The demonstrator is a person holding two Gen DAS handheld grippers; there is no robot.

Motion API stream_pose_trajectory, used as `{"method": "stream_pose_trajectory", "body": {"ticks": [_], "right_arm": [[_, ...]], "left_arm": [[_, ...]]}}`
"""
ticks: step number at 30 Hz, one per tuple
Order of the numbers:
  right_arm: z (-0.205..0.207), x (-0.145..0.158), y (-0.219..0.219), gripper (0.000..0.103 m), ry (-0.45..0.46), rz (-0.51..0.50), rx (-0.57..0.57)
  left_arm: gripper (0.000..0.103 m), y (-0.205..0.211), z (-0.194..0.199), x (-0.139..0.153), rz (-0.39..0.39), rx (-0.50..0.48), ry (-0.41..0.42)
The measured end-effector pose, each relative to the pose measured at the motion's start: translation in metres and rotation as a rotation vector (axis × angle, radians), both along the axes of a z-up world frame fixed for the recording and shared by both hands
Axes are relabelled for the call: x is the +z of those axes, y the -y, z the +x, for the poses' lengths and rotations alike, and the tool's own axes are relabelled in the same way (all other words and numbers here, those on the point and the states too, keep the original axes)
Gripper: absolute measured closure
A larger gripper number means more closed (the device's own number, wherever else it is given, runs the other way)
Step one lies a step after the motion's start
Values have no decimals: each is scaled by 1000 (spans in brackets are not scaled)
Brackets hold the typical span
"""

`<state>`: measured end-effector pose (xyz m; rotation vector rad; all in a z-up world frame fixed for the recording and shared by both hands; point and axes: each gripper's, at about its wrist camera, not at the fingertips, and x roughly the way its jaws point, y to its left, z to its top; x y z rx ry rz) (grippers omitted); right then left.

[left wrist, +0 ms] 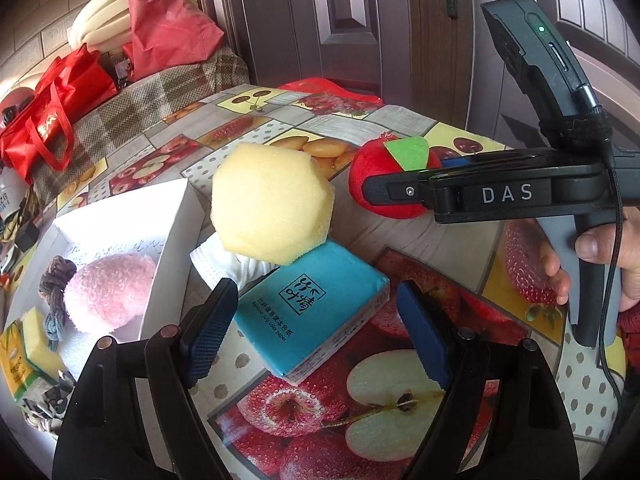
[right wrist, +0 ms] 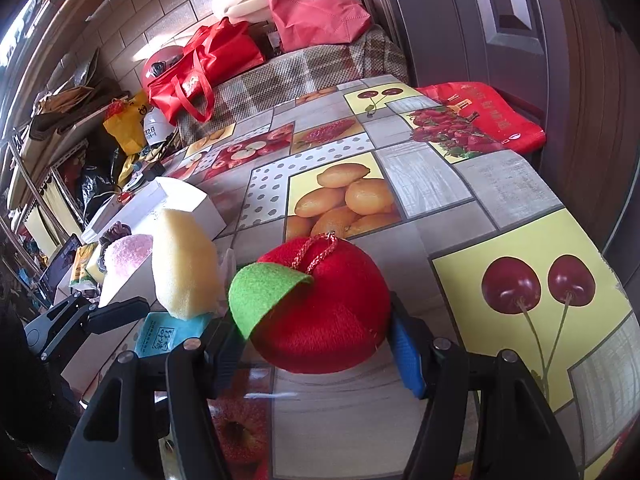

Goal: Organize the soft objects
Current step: 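Grasp the blue tissue pack with the left gripper while the right grasps the red apple plush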

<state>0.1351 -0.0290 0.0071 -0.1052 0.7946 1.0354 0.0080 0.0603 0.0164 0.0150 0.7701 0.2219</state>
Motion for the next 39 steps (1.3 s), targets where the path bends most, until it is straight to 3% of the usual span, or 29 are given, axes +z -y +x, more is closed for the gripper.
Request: {"method": "stream_pose_trajectory", "body": {"ticks": [6, 15, 17, 19, 21, 26, 29, 33, 39], "right_arm": [[-1, -2, -1, 38, -7, -6, 6], [1, -4, -1, 38, -26, -12, -1], [3, -5, 0, 38, -35, -12, -3], [4, -5, 0, 38, -44, -10, -6], [5, -5, 1, 38, -50, -6, -9], [5, -6, 2, 37, -54, -4, -9], [4, -6, 2, 37, -55, -3, -10], [5, -6, 2, 37, -66, 5, -9], [5, -6, 3, 37, -66, 4, -9]], "left_arm": [[12, -4, 6, -6, -44, -3, -36], [12, -5, 7, -8, -61, -2, -48], [16, -4, 6, -7, -57, -1, -43], [33, -3, 2, -4, -62, -20, -20], [36, 1, -2, -4, -49, -22, -21], [36, 7, -19, 1, -71, -52, 8], [35, -8, -17, 5, -89, -9, 42], [33, -21, -1, 0, -165, -17, 10], [33, -7, 20, -8, -110, -64, -64]]}}
